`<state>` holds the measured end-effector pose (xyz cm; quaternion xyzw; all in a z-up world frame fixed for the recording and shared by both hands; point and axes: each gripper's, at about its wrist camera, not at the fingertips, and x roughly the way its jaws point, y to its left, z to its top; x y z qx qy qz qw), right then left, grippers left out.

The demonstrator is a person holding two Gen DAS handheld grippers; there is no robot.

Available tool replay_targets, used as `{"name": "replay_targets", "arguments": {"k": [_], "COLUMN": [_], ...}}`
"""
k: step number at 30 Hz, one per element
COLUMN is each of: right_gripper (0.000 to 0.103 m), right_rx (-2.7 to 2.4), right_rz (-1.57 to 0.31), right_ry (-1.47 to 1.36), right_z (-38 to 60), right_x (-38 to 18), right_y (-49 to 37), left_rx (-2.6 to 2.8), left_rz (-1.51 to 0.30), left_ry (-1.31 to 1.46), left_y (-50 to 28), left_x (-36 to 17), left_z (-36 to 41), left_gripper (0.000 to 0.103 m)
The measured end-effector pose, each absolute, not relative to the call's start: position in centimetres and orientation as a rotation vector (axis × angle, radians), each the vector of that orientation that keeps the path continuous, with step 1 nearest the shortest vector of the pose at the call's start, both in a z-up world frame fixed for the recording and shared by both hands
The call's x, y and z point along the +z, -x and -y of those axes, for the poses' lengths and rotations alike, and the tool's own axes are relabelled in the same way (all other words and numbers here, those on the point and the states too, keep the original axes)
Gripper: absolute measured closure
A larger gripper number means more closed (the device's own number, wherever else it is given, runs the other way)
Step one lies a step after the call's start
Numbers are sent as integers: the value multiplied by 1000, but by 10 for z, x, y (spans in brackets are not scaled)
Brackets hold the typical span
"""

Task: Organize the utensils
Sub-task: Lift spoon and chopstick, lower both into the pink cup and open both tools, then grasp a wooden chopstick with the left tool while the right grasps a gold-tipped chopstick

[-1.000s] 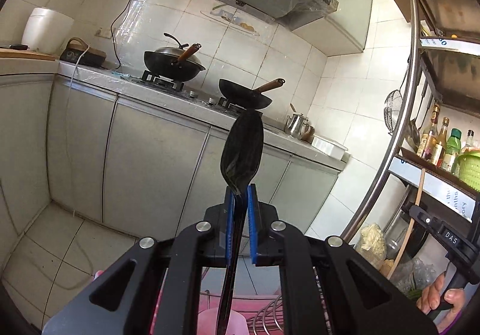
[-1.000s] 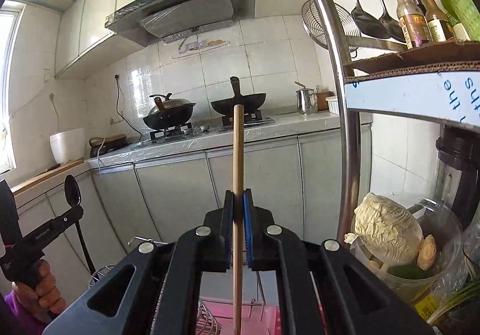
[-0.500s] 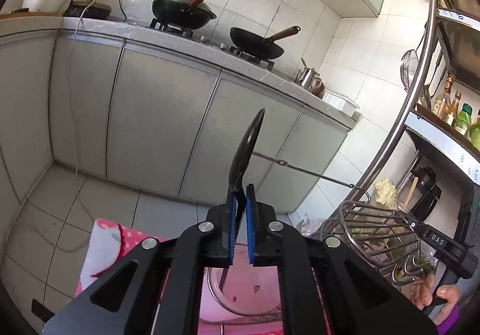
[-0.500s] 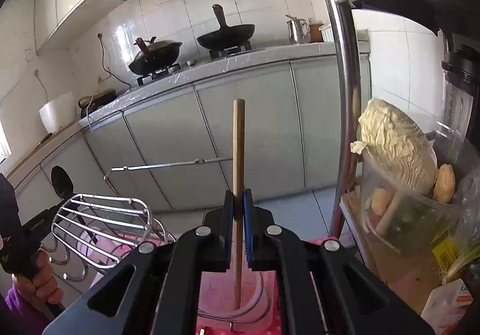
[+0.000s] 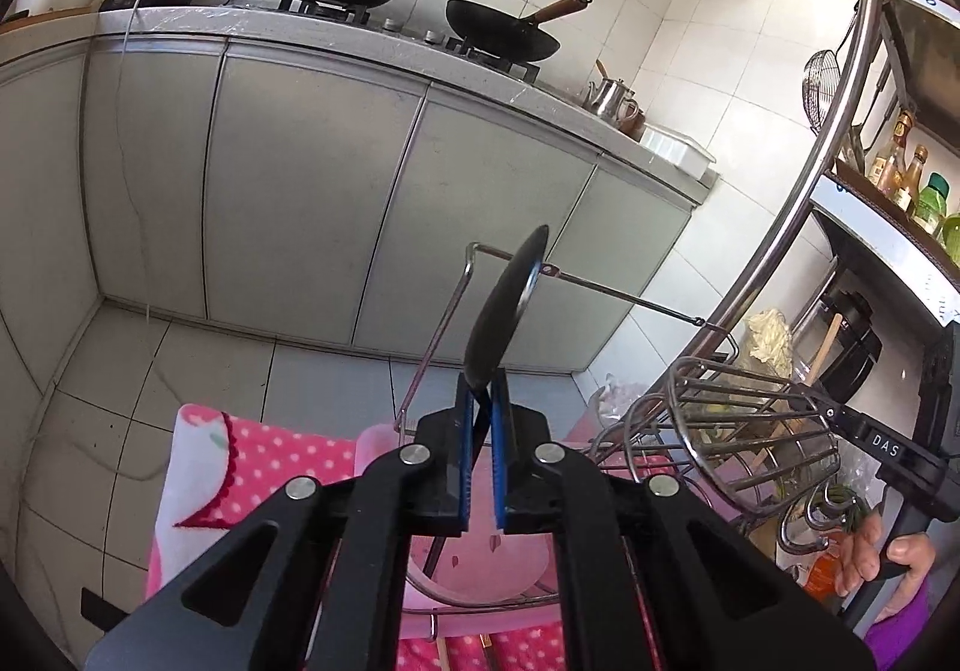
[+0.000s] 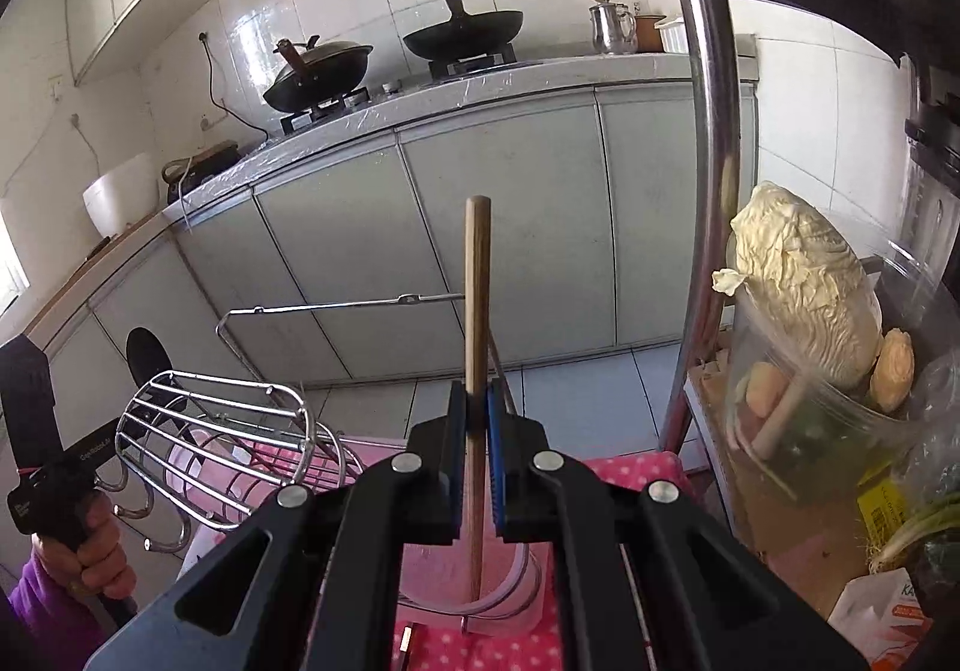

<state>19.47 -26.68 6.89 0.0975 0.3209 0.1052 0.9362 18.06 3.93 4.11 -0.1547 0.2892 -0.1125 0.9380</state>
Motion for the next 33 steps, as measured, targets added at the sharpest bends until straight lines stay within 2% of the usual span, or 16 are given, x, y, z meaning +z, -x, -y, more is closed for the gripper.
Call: {"name": "replay_targets", "arguments": {"k": [9, 12, 15, 16, 17, 20, 26, 33], "right_gripper": [95, 89, 74, 73, 73, 72, 72, 72], "right_rx": [224, 223, 217, 213, 216, 216, 212, 232], "right_rz": [-736, -759, -754, -750, -748, -748, -742, -747], "right_ry": [-187, -179, -176, -171, -173, -188, -214, -265], "right_z": [256, 255, 256, 256, 258, 262, 271, 279], "right_x": [47, 44, 45, 46, 46, 48, 51, 43], "right_y": [-205, -208, -205, -204, -203, -201, -185, -130], "left_rx": [-208, -202, -188, -181, -178, -168, -164, -158], "left_rz": [-646, -659, -641, -630, -615, -594, -627, -636], "left_ry": [278, 269, 263, 261, 260, 245, 271, 298], "left_y": [-187, -189, -188, -186, -184, -183, -173, -125], "left_x": [27, 29, 34, 36, 38, 45, 45, 41], "left_z": [-39, -39, -42, -43, -44, -45, -53, -65], "left_gripper": [99, 97, 81, 72, 67, 63, 62, 62]}}
